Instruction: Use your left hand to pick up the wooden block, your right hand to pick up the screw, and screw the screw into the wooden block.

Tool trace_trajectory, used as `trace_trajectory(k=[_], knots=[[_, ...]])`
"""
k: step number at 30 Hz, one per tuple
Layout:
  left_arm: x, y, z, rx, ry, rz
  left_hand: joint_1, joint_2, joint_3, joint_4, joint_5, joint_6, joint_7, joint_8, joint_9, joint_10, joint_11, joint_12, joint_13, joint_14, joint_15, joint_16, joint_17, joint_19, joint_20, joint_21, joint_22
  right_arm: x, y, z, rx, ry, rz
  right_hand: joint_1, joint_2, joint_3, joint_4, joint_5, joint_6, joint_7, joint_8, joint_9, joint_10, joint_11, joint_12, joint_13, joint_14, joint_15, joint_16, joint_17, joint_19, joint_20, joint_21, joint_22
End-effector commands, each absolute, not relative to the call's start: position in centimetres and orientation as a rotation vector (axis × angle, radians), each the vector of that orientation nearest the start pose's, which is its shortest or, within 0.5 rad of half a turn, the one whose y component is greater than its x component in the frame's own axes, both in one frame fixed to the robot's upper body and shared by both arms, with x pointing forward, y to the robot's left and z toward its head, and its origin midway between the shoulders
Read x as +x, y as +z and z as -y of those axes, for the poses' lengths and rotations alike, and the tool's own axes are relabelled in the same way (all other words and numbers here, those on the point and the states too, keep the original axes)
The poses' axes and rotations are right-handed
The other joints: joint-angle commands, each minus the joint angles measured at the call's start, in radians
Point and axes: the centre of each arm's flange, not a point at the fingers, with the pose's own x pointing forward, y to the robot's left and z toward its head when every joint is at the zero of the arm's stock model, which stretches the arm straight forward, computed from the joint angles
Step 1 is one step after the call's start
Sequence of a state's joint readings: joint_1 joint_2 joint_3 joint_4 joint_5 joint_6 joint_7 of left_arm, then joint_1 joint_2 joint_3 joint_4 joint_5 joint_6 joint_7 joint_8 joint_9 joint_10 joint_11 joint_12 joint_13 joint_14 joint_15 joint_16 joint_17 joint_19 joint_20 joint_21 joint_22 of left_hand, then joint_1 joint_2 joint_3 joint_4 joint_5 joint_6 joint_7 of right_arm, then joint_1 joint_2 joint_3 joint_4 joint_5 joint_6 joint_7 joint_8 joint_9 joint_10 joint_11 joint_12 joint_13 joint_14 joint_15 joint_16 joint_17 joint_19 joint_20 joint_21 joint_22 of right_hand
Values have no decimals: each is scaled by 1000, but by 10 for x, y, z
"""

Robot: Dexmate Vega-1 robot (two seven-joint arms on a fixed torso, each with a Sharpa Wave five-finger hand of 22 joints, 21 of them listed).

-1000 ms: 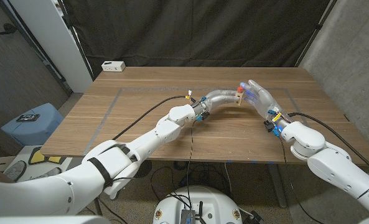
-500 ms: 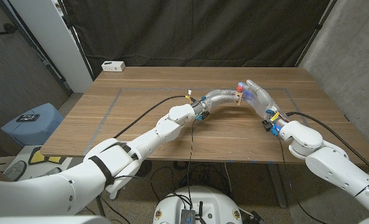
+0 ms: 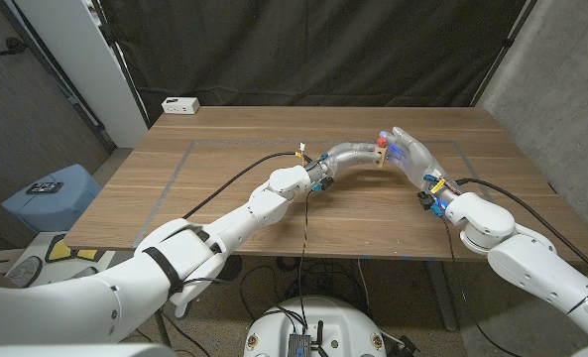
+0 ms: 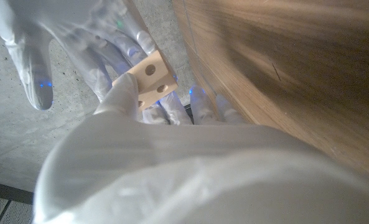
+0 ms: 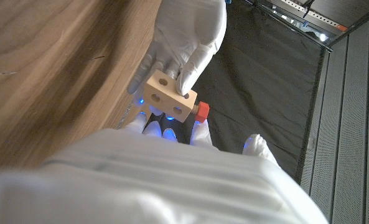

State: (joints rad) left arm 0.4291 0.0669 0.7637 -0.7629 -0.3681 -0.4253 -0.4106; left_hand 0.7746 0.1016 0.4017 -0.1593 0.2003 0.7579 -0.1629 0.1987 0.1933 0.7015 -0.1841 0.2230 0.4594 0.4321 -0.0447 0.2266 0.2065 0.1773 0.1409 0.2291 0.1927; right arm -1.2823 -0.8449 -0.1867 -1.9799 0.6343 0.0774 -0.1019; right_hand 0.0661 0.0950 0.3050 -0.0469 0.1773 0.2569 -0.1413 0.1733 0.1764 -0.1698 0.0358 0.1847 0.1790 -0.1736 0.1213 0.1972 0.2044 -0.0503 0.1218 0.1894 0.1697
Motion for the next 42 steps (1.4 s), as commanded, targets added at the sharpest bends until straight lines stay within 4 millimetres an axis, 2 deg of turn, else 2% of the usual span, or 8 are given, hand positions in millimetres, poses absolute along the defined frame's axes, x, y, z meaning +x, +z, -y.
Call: trace_trajectory(k=[1,42], knots=[[670,-12,12,346,-876,584,-3,11,3,6,9,28,16,4,5,3,5,7,1,7,-24,6,3,3,1,7,6,513,-38,282,-186,285,540,-6,5,5,6,1,2,-4,8,0,-109,-2,4,2,-142,3,6,3,-6,0,0,3],[670,-14,10,339,-871,583,-5,11,3,6,8,27,16,4,5,2,6,7,1,8,-24,6,2,4,2,7,6,495,-46,280,-188,281,509,-2,8,12,5,2,12,-6,12,1,-101,-3,8,2,-136,1,8,0,-2,-1,3,3]])
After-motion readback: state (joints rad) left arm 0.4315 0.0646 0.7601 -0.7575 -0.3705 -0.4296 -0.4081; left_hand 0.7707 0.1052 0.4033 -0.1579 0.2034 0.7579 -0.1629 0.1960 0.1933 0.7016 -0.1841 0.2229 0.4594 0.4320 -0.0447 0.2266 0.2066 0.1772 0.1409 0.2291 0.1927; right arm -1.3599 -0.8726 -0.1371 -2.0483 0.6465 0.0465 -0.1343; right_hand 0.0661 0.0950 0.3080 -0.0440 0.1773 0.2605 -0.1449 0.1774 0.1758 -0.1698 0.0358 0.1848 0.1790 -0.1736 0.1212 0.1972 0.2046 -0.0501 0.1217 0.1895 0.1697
